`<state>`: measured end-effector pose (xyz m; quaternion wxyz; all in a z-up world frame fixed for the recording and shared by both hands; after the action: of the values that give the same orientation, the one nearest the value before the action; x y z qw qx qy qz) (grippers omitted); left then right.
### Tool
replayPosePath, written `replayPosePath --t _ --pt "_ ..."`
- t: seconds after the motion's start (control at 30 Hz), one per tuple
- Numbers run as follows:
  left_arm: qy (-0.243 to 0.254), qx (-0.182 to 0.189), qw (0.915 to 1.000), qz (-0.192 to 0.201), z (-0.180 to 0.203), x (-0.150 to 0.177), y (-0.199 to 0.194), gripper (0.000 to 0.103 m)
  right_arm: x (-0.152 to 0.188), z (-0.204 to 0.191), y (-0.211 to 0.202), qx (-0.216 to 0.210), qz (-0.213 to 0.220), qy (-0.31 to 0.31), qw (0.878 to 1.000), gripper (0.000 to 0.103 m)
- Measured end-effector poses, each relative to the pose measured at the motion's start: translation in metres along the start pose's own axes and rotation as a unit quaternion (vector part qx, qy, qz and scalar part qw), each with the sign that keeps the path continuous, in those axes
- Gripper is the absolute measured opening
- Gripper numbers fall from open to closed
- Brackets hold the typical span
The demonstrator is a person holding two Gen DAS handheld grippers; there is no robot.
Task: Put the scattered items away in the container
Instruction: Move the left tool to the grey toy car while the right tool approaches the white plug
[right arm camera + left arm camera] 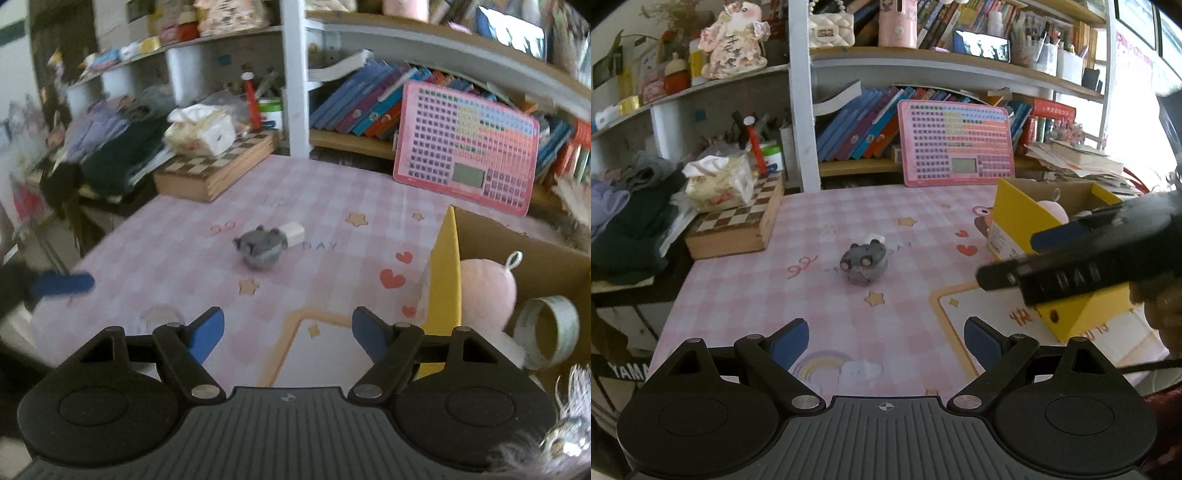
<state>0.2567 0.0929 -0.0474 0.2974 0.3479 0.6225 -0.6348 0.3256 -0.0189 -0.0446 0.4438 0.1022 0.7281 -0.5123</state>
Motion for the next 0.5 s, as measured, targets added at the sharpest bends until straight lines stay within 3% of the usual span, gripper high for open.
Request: replayPosePath --t 0.2,0.5 --pt "0.007 -0.002 1.0 -0.003 0.003 -0.017 0.038 0.093 -0.033 0.018 0.034 -0.013 -0.015 0.053 0.998 0.076" --pt "0.008 -0.002 0.9998 -0.016 0.002 -0.029 0.09 0.093 -0.066 0.037 0.083 -0.003 -0.034 0.062 0.998 0.076"
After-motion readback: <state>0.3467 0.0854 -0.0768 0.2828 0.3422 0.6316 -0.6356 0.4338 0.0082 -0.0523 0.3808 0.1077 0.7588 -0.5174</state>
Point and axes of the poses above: each gripper's, at about its wrist camera, not at the fingertips, and y roughly the way its jaws point, z to its right, x to its underside, the point moved 10 cm from there along y, roughly the way its jaws point, and after that the axes turned 1 degree about z, right-handed, at the moved point
